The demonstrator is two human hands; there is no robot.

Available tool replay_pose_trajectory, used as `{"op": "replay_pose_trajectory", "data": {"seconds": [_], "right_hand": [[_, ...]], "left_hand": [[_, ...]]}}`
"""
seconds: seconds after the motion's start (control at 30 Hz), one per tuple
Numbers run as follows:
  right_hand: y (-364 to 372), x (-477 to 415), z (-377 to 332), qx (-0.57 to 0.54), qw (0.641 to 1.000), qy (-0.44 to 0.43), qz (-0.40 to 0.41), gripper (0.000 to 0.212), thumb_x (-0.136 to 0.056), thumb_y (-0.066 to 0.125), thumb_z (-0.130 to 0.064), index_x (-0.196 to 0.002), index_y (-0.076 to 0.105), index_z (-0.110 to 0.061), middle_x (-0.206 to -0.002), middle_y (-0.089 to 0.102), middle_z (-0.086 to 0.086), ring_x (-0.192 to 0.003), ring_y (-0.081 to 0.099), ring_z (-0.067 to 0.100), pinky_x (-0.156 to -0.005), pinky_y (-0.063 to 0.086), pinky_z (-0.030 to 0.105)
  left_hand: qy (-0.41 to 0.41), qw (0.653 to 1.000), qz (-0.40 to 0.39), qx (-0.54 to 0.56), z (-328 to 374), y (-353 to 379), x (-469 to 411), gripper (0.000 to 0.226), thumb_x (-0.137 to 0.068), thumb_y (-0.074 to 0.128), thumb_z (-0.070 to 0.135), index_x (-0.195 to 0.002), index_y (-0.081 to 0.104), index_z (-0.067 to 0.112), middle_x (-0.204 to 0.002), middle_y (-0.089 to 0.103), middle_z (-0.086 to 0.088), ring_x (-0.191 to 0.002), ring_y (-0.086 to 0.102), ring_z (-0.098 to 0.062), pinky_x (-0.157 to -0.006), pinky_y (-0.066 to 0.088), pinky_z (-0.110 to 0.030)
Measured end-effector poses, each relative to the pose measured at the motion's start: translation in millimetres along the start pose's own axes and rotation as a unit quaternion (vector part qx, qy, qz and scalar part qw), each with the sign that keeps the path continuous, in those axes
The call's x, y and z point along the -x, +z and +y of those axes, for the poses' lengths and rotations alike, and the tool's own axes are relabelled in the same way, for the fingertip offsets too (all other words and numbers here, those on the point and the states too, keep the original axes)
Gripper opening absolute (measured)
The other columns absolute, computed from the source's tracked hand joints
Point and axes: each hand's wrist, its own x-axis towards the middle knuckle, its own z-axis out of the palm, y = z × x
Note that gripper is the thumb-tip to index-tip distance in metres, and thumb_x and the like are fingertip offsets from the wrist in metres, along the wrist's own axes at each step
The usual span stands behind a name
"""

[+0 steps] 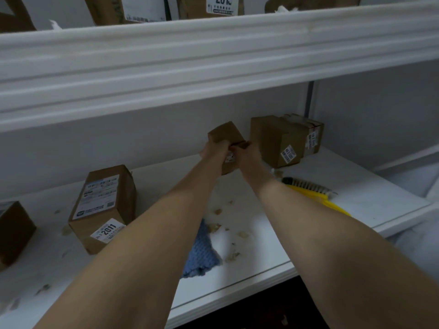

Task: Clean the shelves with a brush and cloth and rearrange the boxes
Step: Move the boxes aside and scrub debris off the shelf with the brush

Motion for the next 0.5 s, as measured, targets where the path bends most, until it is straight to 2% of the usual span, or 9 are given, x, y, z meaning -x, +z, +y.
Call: {"op": "replay_pose_trajectory", "data": {"seconds": [0.07,0.1,0.2,0.3,0.4,0.43,0.5], "right_hand": [[-12,-7,4,0.016,1.0,-0.006,0.018,0.036,-0.083,0.065,-0.007,-0.115,0.054,0.004,-0.104,0.06,0.01,-0.086,0.058,0.022,-0.062,0.048,0.014],[-17,-12,6,0.023,0.999,-0.004,0.024,0.038,-0.084,0.065,-0.009,-0.117,0.053,0.003,-0.107,0.061,0.011,-0.087,0.059,0.022,-0.061,0.048,0.014],[-28,-25,12,0.061,0.997,0.046,0.027,0.054,-0.086,0.062,-0.021,-0.134,0.043,-0.006,-0.133,0.048,0.015,-0.107,0.057,0.032,-0.087,0.05,0.035],[-36,-33,17,0.071,0.996,0.047,0.035,0.058,-0.088,0.059,-0.024,-0.14,0.037,-0.012,-0.139,0.042,0.016,-0.111,0.053,0.033,-0.083,0.044,0.032],[-44,-40,22,0.063,0.997,0.043,0.032,0.061,-0.089,0.057,-0.025,-0.144,0.033,-0.012,-0.141,0.042,0.017,-0.122,0.047,0.034,-0.09,0.04,0.031],[-45,-43,24,0.062,0.996,0.048,0.03,0.062,-0.09,0.056,-0.025,-0.145,0.032,-0.012,-0.141,0.042,0.017,-0.124,0.046,0.033,-0.093,0.039,0.031],[-47,-46,25,0.063,0.996,0.057,0.021,0.063,-0.091,0.055,-0.024,-0.147,0.029,-0.012,-0.142,0.042,0.017,-0.125,0.045,0.033,-0.096,0.04,0.033]], "left_hand": [[-0.005,1.0,-0.013,0.022,-1,13,-1,0.042,-0.087,0.06,0.027,-0.121,0.055,0.004,-0.118,0.062,-0.017,-0.109,0.06,-0.03,-0.095,0.051,-0.04],[-0.006,0.999,-0.018,0.033,-2,19,-2,0.042,-0.087,0.061,0.028,-0.121,0.054,0.004,-0.117,0.062,-0.017,-0.108,0.06,-0.03,-0.094,0.052,-0.038],[-0.007,0.997,-0.035,0.062,-4,35,-5,0.036,-0.088,0.061,0.032,-0.114,0.056,0.008,-0.115,0.063,-0.015,-0.103,0.062,-0.027,-0.083,0.052,-0.029],[-0.004,0.997,-0.051,0.061,-8,48,-10,0.046,-0.088,0.059,0.039,-0.121,0.058,0.006,-0.12,0.062,-0.014,-0.108,0.061,-0.028,-0.091,0.051,-0.032],[-0.004,0.995,-0.072,0.064,-8,58,-11,0.055,-0.089,0.056,0.046,-0.129,0.056,0.01,-0.125,0.061,-0.012,-0.112,0.059,-0.026,-0.097,0.049,-0.033],[-0.005,0.995,-0.076,0.068,-8,60,-12,0.055,-0.089,0.056,0.047,-0.129,0.056,0.01,-0.125,0.061,-0.011,-0.11,0.06,-0.025,-0.092,0.05,-0.031],[-0.007,0.994,-0.083,0.074,-8,63,-12,0.054,-0.089,0.056,0.048,-0.129,0.056,0.011,-0.124,0.062,-0.01,-0.102,0.061,-0.023,-0.074,0.051,-0.026]]}}
